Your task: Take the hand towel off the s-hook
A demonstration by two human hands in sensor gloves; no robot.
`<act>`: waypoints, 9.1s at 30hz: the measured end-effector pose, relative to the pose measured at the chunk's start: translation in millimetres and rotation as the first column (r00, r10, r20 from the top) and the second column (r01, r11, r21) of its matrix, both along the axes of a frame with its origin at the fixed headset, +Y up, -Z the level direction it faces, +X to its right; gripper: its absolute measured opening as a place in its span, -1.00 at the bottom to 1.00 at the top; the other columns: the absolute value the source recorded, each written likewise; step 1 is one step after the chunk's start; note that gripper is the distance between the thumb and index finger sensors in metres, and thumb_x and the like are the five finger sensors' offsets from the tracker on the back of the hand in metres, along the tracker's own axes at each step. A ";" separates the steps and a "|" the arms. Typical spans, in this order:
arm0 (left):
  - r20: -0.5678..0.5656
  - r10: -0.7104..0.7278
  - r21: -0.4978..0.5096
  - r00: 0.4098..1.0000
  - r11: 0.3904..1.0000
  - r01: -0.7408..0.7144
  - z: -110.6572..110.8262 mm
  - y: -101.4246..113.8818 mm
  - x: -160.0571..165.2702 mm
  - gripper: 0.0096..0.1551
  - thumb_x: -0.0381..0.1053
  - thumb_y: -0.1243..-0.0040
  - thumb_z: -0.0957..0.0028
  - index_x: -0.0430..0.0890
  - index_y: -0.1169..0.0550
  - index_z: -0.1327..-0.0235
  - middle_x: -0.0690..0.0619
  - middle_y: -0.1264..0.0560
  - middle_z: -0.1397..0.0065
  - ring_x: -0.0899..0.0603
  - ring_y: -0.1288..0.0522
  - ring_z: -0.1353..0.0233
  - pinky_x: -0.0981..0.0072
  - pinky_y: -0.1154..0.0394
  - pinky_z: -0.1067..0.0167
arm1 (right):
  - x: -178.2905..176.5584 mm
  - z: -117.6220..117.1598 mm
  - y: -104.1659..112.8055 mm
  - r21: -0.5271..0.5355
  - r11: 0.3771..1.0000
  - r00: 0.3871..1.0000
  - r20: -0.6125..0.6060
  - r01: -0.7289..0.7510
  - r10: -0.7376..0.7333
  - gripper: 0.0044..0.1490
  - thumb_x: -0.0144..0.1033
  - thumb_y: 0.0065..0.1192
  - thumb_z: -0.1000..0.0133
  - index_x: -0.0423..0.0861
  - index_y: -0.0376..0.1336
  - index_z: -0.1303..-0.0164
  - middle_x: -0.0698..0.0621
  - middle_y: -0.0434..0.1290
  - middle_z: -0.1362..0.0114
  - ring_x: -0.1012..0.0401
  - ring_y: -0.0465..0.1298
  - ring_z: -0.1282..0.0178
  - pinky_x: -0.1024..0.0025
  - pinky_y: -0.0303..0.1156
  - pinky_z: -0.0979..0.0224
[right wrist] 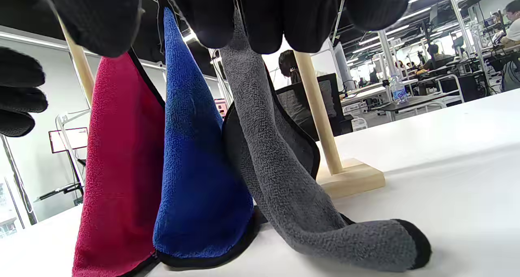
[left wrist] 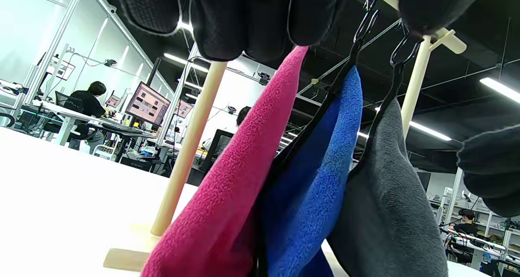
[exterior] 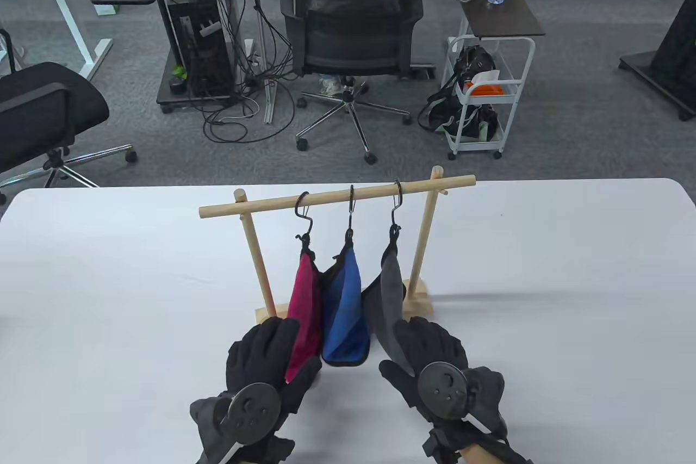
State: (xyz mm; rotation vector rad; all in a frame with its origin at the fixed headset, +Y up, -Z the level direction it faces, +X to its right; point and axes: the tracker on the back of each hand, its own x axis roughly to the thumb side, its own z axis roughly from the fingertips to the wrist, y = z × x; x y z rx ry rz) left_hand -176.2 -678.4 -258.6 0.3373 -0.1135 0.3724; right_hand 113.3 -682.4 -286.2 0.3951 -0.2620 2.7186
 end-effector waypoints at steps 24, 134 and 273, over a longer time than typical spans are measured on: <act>0.013 0.014 -0.006 1.000 1.000 -0.014 0.3 0.6 -0.1 -0.14 0.50 0.03 -0.18 0.11 -0.31 -0.69 -0.08 -0.33 -0.74 -0.36 -0.35 -0.67 -0.40 -0.23 -0.55 | -2.5 -0.4 18.7 0.070 0.998 1.000 0.028 0.011 -0.013 -0.08 0.24 0.13 -0.30 -0.04 0.05 -0.76 -0.32 0.11 -0.79 -0.28 0.18 -0.73 -0.36 0.10 -0.64; 0.012 0.059 0.007 0.998 0.998 -0.059 1.3 5.9 -4.9 -0.16 0.49 0.03 -0.18 0.11 -0.32 -0.68 -0.08 -0.33 -0.74 -0.35 -0.35 -0.67 -0.39 -0.23 -0.55 | 97.4 -91.3 64.9 0.073 0.884 0.782 0.437 0.462 -0.445 -0.52 -0.27 0.21 -0.38 -0.01 0.25 -0.52 -0.13 0.48 -0.40 -0.01 0.54 -0.28 -0.04 0.37 -0.48; 0.037 0.072 -0.033 0.997 0.997 -0.071 -2.5 2.0 -4.8 -0.18 0.48 0.03 -0.19 0.12 -0.34 -0.66 -0.07 -0.33 -0.74 -0.34 -0.35 -0.67 -0.39 -0.23 -0.55 | -64.2 -115.1 47.5 -0.108 0.956 0.954 0.155 0.273 -0.256 -0.50 -0.26 0.18 -0.38 -0.06 0.26 -0.53 -0.13 0.55 -0.32 0.03 0.62 -0.15 0.11 0.48 -0.33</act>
